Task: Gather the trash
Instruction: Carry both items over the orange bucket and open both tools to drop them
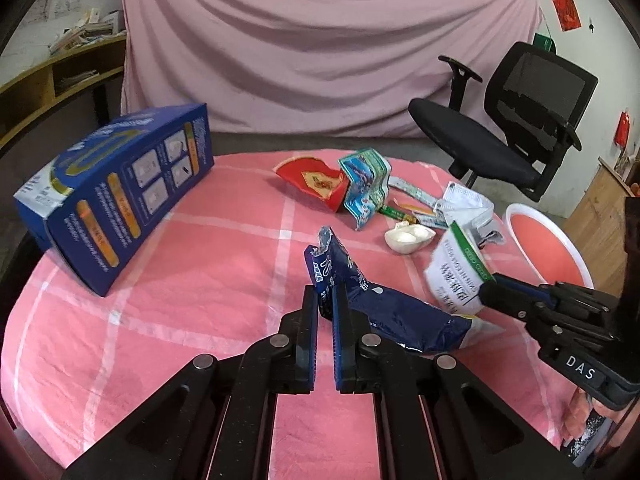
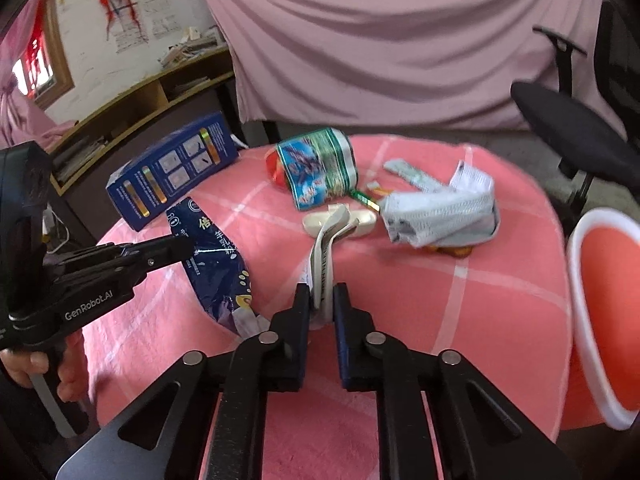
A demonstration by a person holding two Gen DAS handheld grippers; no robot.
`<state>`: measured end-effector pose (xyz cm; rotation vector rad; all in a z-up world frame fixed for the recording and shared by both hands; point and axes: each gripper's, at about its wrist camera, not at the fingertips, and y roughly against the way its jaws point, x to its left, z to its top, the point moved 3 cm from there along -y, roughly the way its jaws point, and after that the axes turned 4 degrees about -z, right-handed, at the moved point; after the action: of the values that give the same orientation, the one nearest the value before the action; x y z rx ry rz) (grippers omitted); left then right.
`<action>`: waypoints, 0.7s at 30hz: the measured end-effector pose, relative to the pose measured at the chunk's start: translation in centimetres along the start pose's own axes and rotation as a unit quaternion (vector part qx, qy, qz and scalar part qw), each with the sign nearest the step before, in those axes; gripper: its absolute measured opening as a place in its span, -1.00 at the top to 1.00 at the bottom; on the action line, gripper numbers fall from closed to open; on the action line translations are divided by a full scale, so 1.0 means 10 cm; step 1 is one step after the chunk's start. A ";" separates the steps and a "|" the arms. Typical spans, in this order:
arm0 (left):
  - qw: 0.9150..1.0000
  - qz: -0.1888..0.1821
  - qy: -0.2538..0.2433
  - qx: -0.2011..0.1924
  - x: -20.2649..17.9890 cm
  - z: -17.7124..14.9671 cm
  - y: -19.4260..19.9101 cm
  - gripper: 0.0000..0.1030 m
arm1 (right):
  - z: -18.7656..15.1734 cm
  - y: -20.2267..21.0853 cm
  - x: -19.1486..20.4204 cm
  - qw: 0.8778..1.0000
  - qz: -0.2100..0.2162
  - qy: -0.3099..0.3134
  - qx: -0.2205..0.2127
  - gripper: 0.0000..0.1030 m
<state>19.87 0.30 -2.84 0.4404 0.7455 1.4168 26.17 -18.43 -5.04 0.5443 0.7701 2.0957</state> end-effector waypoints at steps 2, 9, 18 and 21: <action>1.000 0.004 -0.003 -0.014 -0.01 0.03 0.06 0.92 | 0.01 0.07 0.04 1.000 -0.013 0.011 -0.021 0.85; 0.997 0.012 -0.024 -0.079 -0.13 0.10 0.30 0.94 | 0.02 0.43 0.16 0.989 -0.073 0.040 -0.124 0.86; 0.975 -0.017 -0.065 -0.214 -0.68 0.26 0.65 0.94 | 0.00 1.04 0.04 0.941 -0.151 0.015 -0.302 0.86; 0.964 -0.031 -0.073 -0.252 -0.89 0.35 0.70 0.94 | 0.01 1.25 -0.11 0.914 -0.195 0.005 -0.355 0.86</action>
<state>17.38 -7.02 6.13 0.1200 0.2578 1.4357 19.98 -25.30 3.52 -0.0254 0.0658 1.8241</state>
